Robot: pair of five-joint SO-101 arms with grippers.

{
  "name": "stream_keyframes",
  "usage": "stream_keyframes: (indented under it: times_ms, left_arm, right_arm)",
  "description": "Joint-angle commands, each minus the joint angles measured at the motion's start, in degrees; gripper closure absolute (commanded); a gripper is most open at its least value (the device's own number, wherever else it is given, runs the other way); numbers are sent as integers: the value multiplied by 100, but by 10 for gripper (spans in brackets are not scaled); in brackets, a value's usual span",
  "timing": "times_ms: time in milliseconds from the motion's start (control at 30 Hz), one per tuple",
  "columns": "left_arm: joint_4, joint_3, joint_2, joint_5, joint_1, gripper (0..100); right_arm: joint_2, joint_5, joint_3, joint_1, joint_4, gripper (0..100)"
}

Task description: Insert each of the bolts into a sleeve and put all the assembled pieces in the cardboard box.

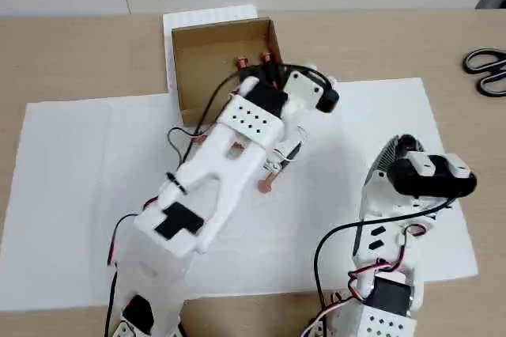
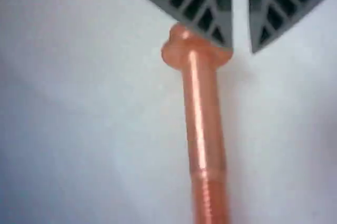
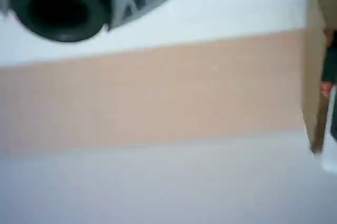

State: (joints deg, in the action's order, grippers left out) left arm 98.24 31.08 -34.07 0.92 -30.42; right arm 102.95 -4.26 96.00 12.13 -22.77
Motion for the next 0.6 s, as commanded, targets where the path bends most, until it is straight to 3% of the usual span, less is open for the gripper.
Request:
stream_keyframes:
  times_ms: [0,300,567]
  left_arm:
    - [-9,611,-211,18,-35,931]
    - [132,884,-536,-9,-176,891]
    - [-255,910,-1169,-9,-167,892]
  right_arm:
    - [75,18,44,75,-242,995]
    - [84,53,26,75,-242,995]
    - [84,53,26,66,-242,995]
